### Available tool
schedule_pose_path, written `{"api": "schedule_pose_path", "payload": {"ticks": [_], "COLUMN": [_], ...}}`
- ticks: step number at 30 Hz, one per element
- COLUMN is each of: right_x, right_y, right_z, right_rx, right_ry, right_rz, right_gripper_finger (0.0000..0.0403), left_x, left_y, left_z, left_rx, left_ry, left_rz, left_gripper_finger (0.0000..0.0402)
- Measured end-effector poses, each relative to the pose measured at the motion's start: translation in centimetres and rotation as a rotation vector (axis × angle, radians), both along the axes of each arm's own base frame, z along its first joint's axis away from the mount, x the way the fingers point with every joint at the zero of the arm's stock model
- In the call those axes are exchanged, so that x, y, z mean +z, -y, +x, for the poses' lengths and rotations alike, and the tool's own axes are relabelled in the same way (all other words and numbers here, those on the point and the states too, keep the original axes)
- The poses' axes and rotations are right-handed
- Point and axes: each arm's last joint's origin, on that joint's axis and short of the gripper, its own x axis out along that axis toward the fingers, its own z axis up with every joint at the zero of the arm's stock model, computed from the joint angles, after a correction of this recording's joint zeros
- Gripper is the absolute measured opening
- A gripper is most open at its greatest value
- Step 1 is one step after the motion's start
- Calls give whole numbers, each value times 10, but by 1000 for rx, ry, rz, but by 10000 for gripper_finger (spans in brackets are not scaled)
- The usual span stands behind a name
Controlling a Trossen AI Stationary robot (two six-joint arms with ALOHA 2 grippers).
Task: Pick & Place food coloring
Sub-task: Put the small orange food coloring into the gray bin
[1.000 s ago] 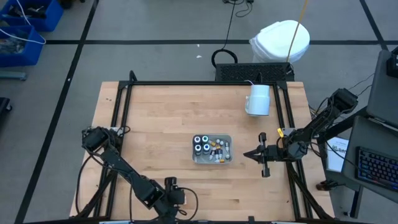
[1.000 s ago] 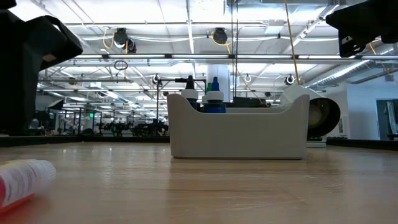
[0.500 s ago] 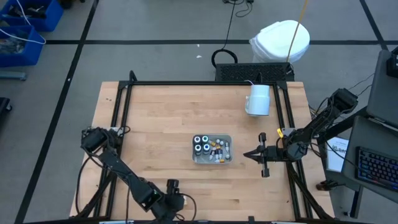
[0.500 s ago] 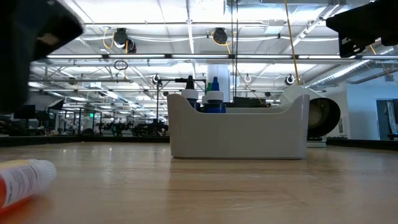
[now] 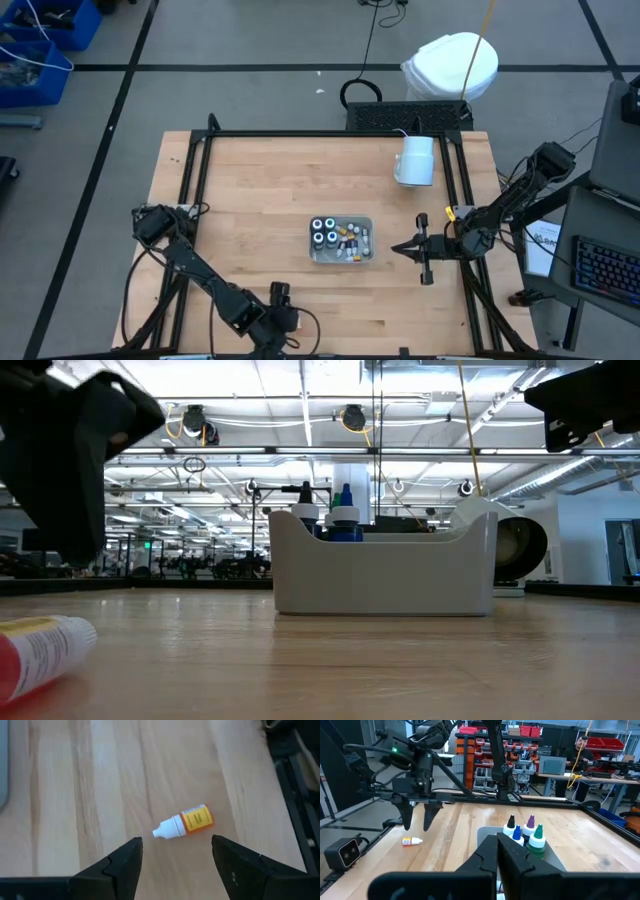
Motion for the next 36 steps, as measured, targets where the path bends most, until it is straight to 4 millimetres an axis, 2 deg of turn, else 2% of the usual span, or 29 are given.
{"api": "schedule_pose_path", "payload": {"ticks": [16, 30, 36], "right_x": [0, 0, 0], "right_y": [0, 0, 0], "right_z": [0, 0, 0], "right_rx": [0, 0, 0], "right_ry": [-1, 0, 0], "right_rz": [27, 3, 13], "right_gripper_finger": [0, 0, 0], "left_x": [1, 0, -1], "left_y": [-3, -5, -12], "left_z": [1, 3, 12], "left_rx": [-187, -462, -445], "left_ry": [20, 20, 11], "left_rz": [147, 290, 257], "left_gripper_finger": [239, 239, 239]}}
